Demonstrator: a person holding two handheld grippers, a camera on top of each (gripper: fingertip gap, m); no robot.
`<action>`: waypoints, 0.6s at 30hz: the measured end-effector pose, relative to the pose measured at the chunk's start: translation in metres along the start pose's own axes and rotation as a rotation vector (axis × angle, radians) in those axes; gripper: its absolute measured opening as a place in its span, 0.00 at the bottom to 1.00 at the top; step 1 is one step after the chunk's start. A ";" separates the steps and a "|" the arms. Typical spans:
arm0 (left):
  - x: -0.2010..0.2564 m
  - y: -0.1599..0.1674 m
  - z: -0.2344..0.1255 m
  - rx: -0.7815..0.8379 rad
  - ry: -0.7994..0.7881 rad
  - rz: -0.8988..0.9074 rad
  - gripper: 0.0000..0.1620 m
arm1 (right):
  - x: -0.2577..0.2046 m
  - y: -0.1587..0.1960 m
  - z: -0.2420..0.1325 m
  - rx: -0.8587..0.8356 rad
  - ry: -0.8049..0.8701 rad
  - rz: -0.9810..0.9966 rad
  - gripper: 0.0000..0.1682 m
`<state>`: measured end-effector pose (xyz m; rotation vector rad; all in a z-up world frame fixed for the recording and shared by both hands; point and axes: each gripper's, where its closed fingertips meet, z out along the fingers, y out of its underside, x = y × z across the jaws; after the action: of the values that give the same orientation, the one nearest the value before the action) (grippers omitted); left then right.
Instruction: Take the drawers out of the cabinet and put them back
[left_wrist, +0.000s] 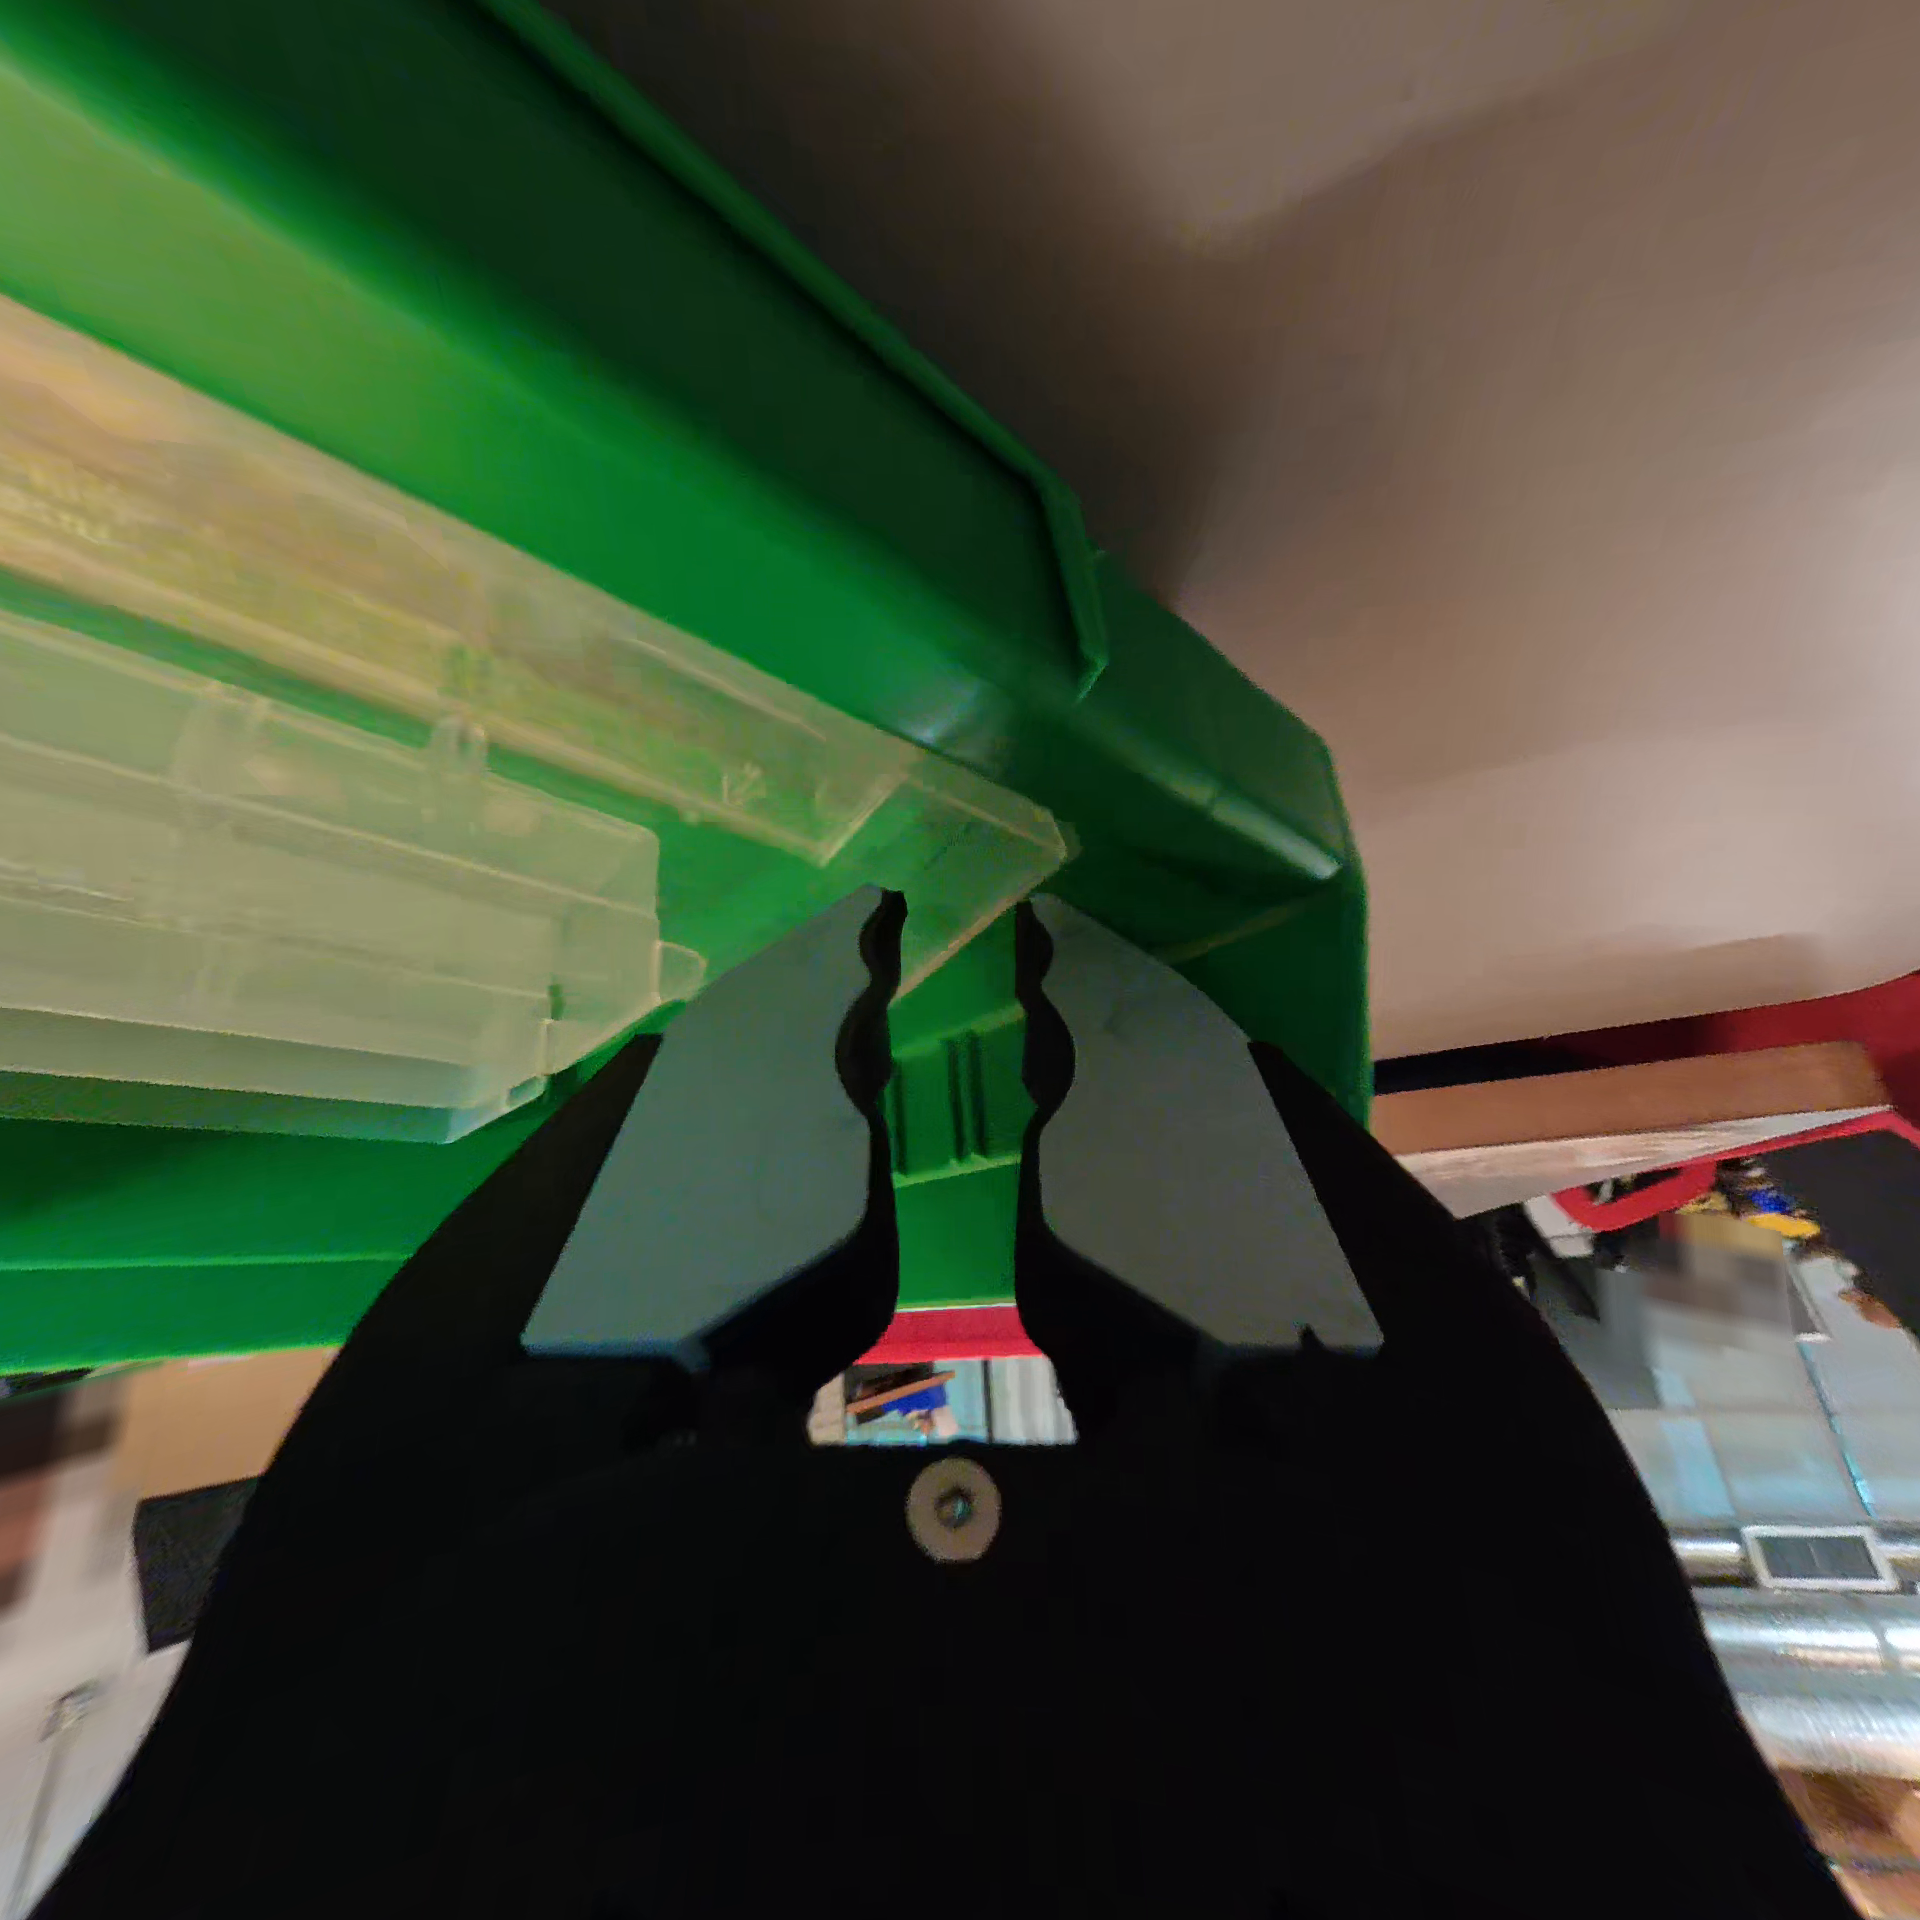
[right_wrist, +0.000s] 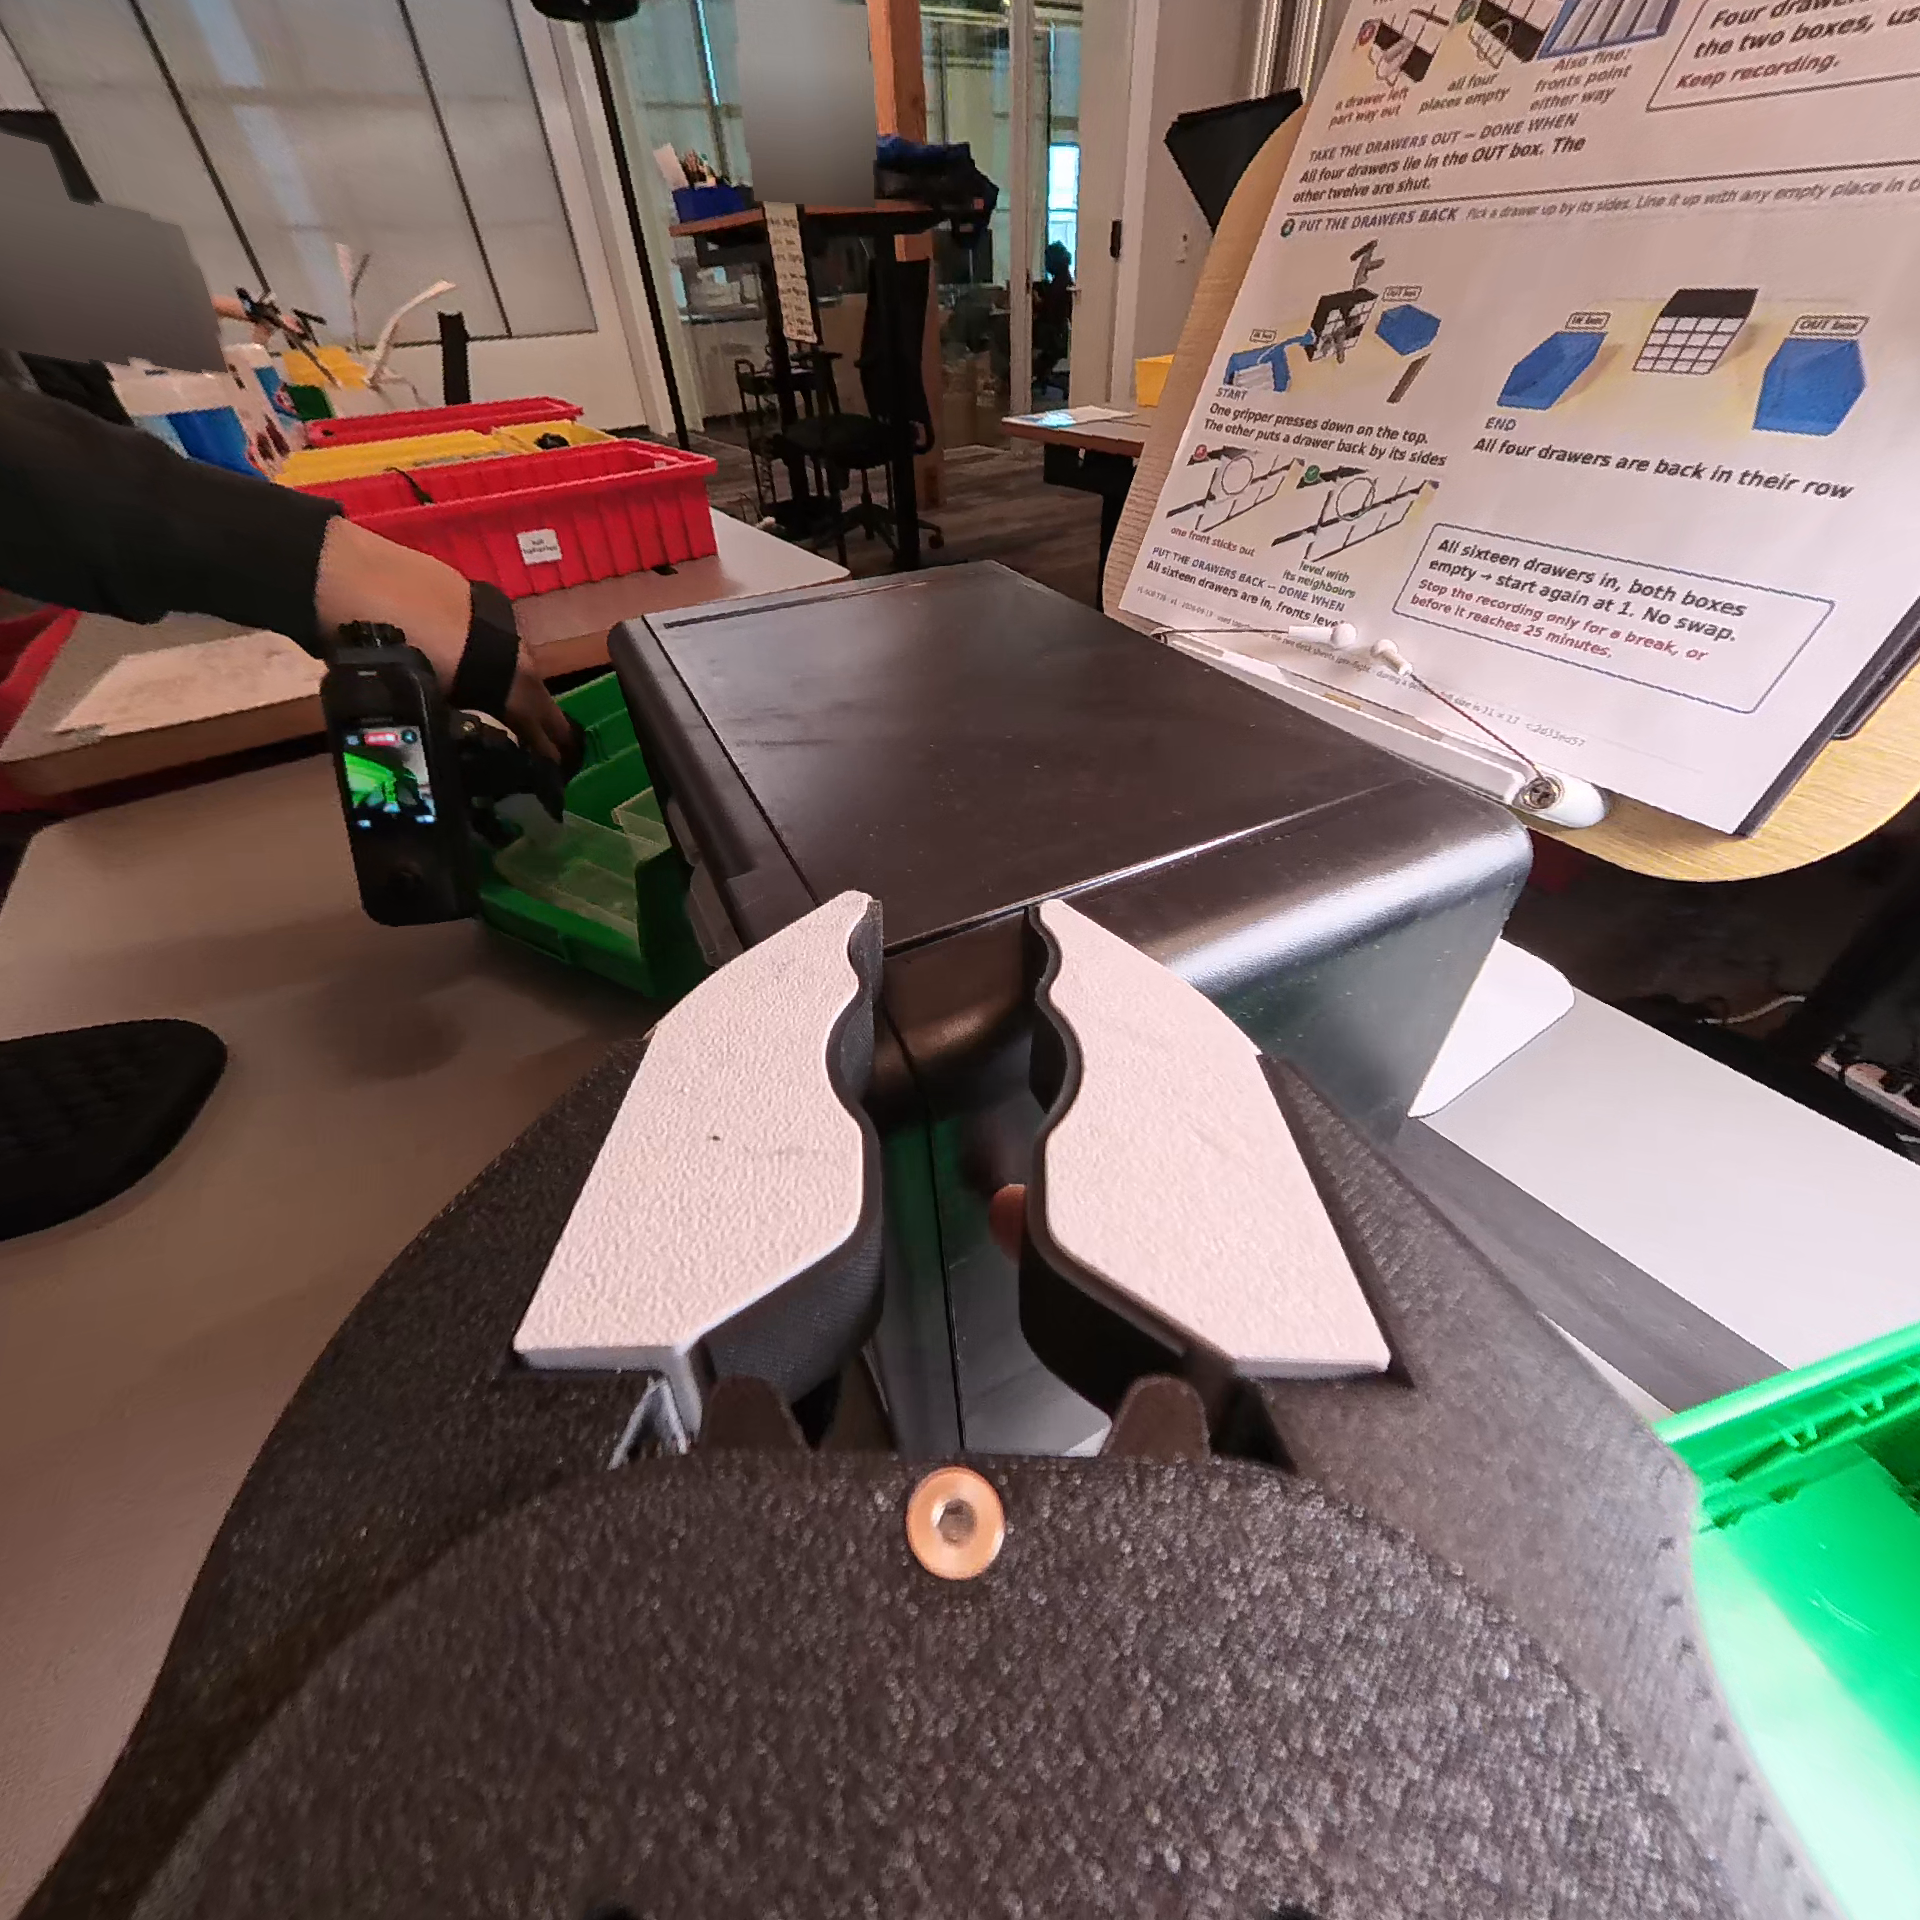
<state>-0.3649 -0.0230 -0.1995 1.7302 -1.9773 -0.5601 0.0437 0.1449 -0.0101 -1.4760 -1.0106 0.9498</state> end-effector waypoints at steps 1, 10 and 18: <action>0.003 -0.003 -0.002 0.018 0.017 -0.017 0.14 | 0.000 0.000 0.000 0.000 0.002 0.000 0.15; 0.006 -0.010 -0.004 0.033 0.013 -0.039 0.22 | 0.000 0.000 0.000 0.007 0.007 0.002 0.15; 0.002 -0.002 0.000 -0.037 -0.020 0.062 0.21 | 0.002 0.000 -0.002 0.032 -0.020 0.041 0.14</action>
<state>-0.3632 -0.0254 -0.2008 1.6411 -2.0142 -0.5913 0.0460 0.1467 -0.0096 -1.4683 -0.9778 1.0075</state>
